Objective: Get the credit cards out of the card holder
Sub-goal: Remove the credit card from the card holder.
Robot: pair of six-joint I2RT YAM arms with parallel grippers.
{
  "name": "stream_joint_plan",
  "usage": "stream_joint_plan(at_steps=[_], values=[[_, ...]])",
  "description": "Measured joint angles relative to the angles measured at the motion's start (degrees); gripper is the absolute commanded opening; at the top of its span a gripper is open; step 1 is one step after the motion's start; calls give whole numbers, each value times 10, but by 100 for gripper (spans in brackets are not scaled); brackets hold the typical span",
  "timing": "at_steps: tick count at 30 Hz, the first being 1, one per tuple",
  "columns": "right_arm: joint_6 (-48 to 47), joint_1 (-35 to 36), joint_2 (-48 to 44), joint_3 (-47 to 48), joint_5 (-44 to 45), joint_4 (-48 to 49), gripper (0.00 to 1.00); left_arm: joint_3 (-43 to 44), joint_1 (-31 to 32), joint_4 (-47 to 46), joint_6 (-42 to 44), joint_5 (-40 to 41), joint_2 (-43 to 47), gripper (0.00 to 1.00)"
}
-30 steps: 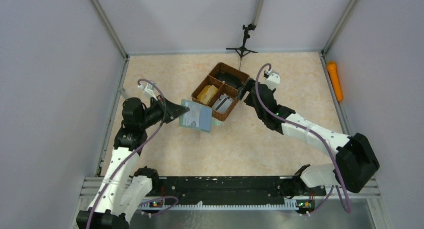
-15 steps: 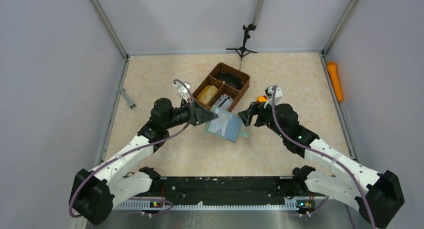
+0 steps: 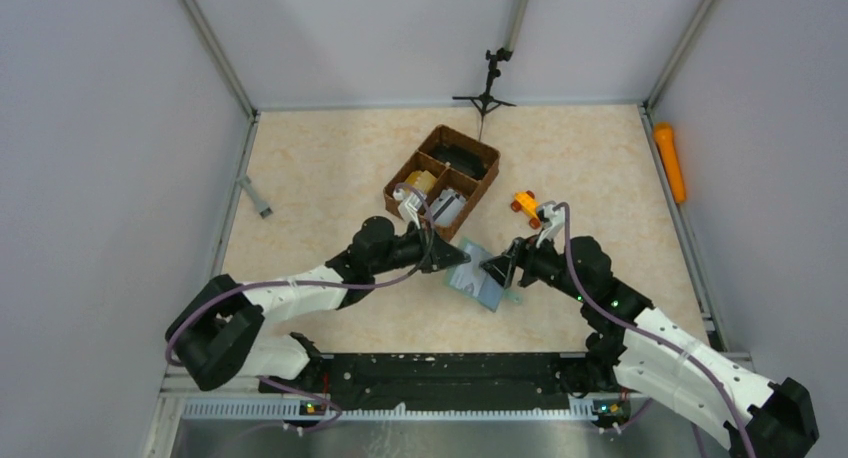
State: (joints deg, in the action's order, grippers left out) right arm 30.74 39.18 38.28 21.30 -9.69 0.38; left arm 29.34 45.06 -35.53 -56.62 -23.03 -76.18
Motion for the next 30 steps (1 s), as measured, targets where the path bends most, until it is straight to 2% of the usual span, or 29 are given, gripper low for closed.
stream_joint_plan(at_steps=[8, 13, 16, 19, 24, 30], values=[[56, 0, -23, -45, -34, -33, 66, -35, 28, -49, -5, 64, -78, 0], [106, 0, 10, -57, -38, -31, 52, -52, 35, -93, -18, 88, -101, 0], [138, 0, 32, -84, -46, -2, 37, -66, 37, -128, -31, 93, -119, 0], [174, 0, 35, -123, -48, 31, 37, -88, 37, -176, -49, 97, -134, 0], [217, 0, 28, -169, -47, 92, 47, -116, 37, -249, -82, 103, -159, 0], [240, 0, 19, -179, -49, 146, 49, -127, 37, -365, -133, 99, -205, 0]])
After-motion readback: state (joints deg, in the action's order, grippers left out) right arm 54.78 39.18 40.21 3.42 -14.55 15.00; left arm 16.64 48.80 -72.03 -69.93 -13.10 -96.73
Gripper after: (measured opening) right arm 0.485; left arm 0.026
